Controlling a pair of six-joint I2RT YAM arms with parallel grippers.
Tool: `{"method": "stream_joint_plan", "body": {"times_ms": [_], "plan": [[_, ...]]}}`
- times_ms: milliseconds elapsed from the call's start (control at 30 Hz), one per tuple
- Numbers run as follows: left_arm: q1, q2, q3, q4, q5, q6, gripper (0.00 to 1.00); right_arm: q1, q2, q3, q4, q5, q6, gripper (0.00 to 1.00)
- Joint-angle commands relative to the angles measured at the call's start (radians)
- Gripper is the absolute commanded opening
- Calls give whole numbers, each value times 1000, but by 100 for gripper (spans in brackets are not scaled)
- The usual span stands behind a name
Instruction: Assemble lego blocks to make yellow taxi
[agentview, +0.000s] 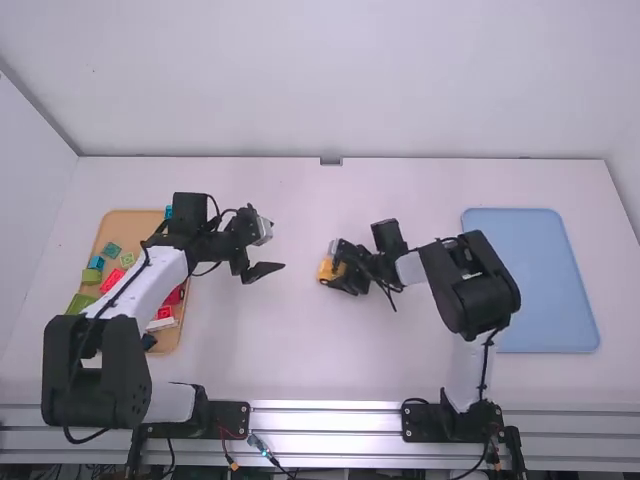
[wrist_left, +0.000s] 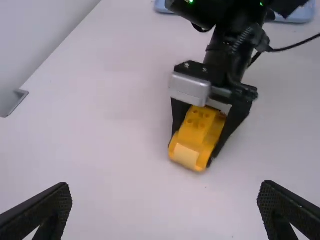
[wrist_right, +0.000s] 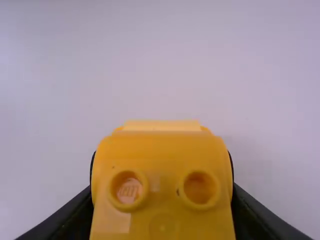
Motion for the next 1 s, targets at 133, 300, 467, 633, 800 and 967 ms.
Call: {"method": "stream_joint_plan", "body": {"times_ms": [133, 300, 467, 633, 800, 967], "plan": [[6, -16, -2, 0, -29, 11, 99, -242, -328, 33, -246, 177, -74, 45], [6, -16, -2, 8, -64, 11, 99, -529, -441, 19, -334, 293, -4, 42], [6, -5, -2, 50, -84, 7, 99, -810, -413, -26, -216, 298, 151, 50], [6, 0, -2, 72, -76, 6, 99, -970, -300, -64, -89, 281, 261, 51], [-3, 0, -2, 70, -76, -19, 99, -1001, -165, -61, -23, 259, 273, 52], [1, 0, -2, 127, -95, -209, 99, -972, -122, -61, 5, 394, 367, 69]]}}
